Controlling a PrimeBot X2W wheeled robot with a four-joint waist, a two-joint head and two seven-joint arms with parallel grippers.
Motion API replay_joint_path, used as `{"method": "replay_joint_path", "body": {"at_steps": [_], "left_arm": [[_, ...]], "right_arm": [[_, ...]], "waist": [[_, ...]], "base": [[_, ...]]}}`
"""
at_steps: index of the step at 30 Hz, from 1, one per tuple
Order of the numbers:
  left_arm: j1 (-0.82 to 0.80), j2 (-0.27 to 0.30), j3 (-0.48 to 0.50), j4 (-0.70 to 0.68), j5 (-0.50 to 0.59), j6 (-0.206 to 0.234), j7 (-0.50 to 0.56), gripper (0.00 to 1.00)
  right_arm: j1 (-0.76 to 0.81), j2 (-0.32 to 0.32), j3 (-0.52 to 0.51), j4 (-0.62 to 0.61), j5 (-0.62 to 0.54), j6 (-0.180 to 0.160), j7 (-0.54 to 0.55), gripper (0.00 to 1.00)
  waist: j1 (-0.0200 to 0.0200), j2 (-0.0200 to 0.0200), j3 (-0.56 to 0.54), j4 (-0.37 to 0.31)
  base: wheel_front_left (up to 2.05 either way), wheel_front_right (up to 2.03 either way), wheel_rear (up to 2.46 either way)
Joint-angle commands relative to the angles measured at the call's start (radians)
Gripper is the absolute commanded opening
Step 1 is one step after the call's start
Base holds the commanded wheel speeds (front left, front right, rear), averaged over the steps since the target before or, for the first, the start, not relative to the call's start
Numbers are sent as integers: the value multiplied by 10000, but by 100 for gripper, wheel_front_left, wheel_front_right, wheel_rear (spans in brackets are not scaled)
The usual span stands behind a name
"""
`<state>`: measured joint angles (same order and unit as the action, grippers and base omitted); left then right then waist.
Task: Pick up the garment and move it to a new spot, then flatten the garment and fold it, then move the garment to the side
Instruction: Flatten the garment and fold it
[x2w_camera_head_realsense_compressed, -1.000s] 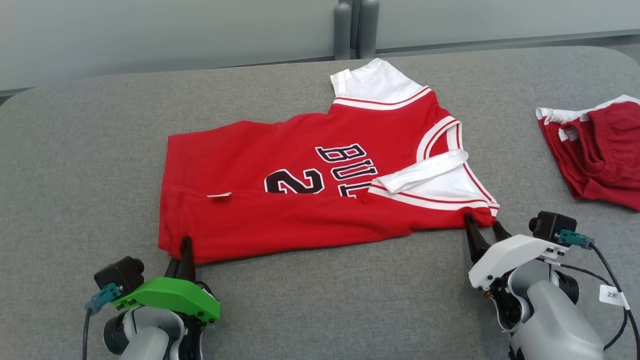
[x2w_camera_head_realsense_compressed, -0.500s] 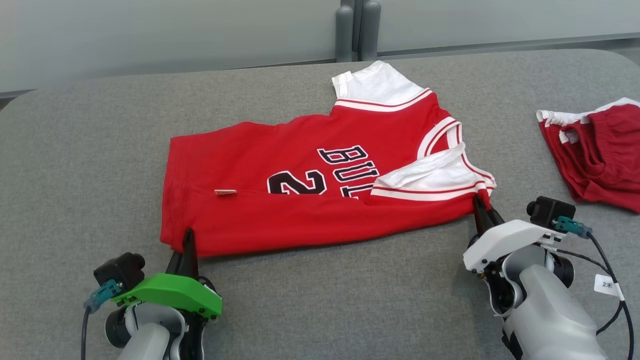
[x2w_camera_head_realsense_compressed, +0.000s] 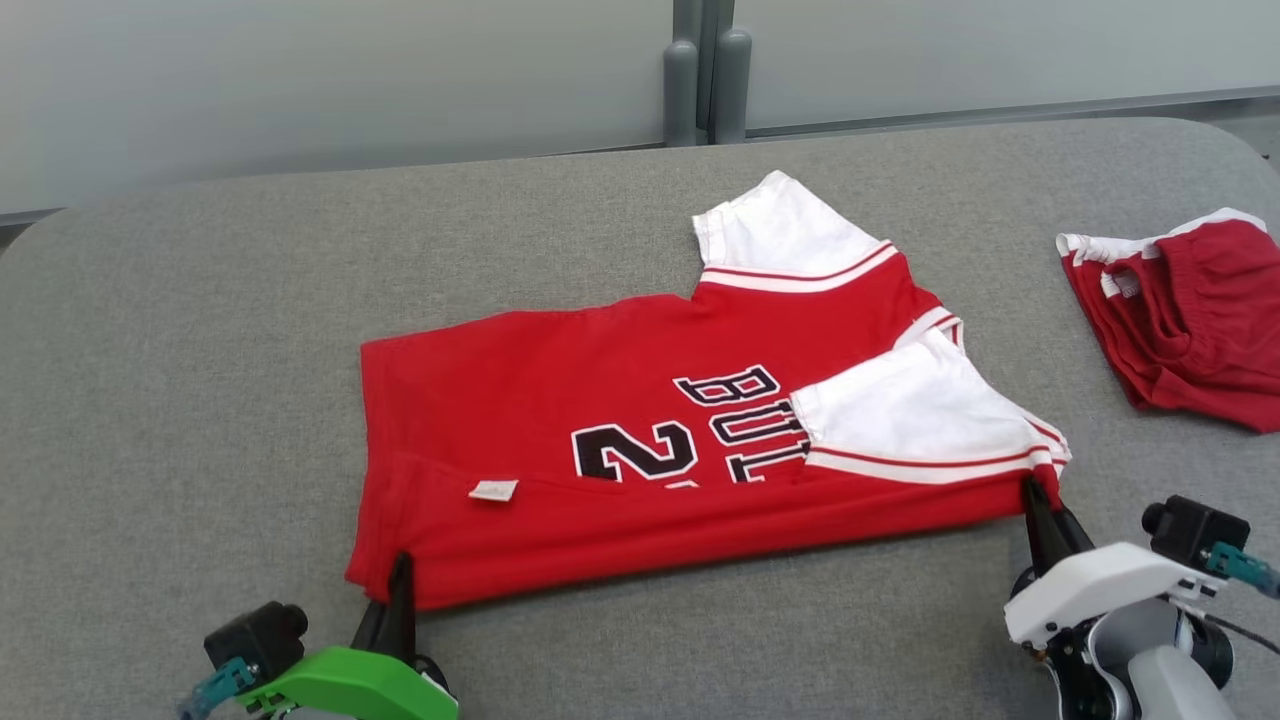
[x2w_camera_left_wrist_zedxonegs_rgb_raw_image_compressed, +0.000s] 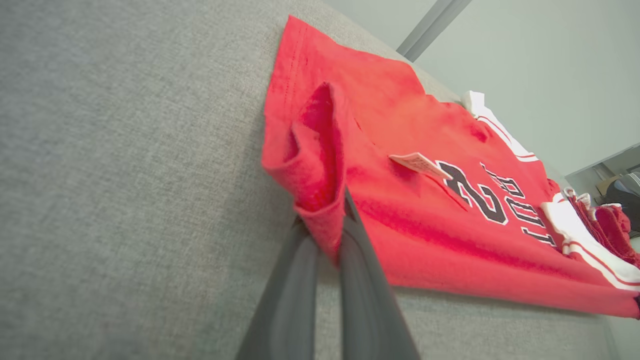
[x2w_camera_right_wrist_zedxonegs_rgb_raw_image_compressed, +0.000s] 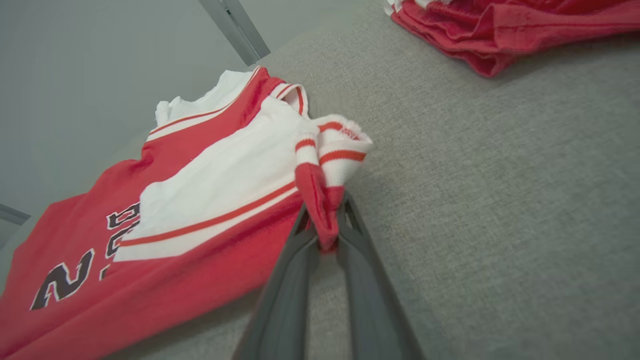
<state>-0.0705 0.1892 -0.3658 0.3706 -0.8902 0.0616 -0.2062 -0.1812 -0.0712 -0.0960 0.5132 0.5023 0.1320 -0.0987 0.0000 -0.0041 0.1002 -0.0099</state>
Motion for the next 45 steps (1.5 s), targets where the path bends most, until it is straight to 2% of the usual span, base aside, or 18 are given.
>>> {"method": "replay_joint_path", "body": {"at_steps": [1, 7, 14, 15, 16, 18, 19, 20, 29, 34, 39, 45], "left_arm": [[265, 114, 58, 9, -111, 139, -6, 0], [841, 35, -18, -46, -200, 268, 21, 0], [1099, -27, -74, -102, -145, 498, 25, 0], [1120, -38, -80, -121, -149, 527, 39, 0], [1149, -48, -87, -151, -161, 568, 58, 7], [1266, -42, -105, -210, -171, 645, 76, 40], [1327, -20, -120, -249, -156, 679, 88, 73], [1366, 1, -133, -291, -144, 717, 92, 100], [1900, 547, 56, -963, 53, 1171, 107, 100], [1357, 1076, 46, -1318, 384, 1340, 375, 100], [279, 1625, -149, -1051, 684, 1057, 999, 100], [-1498, 1983, -537, -77, 1074, 586, 1828, 100]], "right_arm": [[319, -39, -246, -217, -72, -24, 70, 0], [1248, 130, -675, -908, -269, -26, 385, 0], [1671, 153, -418, -935, 131, -24, 392, 0], [1716, 155, -386, -923, 173, -24, 376, 14], [1771, 156, -361, -917, 203, -24, 374, 33], [1862, 161, -321, -946, 199, -22, 365, 62], [1874, 168, -330, -985, 183, -21, 353, 95], [1906, 170, -358, -1032, 124, -19, 336, 100], [2311, 182, -933, -1805, -206, -13, 347, 100], [2346, 190, -1042, -2537, -509, -13, 460, 100], [2339, 187, -772, -3329, -812, -13, 758, 100], [1989, 188, -430, -3971, -1052, -13, 1160, 100]], "waist": [[0, 41, -17, 10], [0, 41, -135, 89], [0, 41, -349, 162], [0, 41, -377, 163], [0, 41, -405, 162], [0, 41, -455, 149], [0, 41, -468, 136], [0, 41, -485, 122], [0, 41, -610, -19], [0, 41, -654, -78], [0, 41, -619, -151], [0, 41, -325, -373]], "base": [[0, 0, 0], [0, 0, 0], [0, 0, 0], [0, 0, 0], [0, 0, 0], [0, 0, 0], [0, 0, 0], [0, 0, 0], [0, 0, 0], [0, 0, 0], [0, 0, 0], [0, 0, 0]]}}
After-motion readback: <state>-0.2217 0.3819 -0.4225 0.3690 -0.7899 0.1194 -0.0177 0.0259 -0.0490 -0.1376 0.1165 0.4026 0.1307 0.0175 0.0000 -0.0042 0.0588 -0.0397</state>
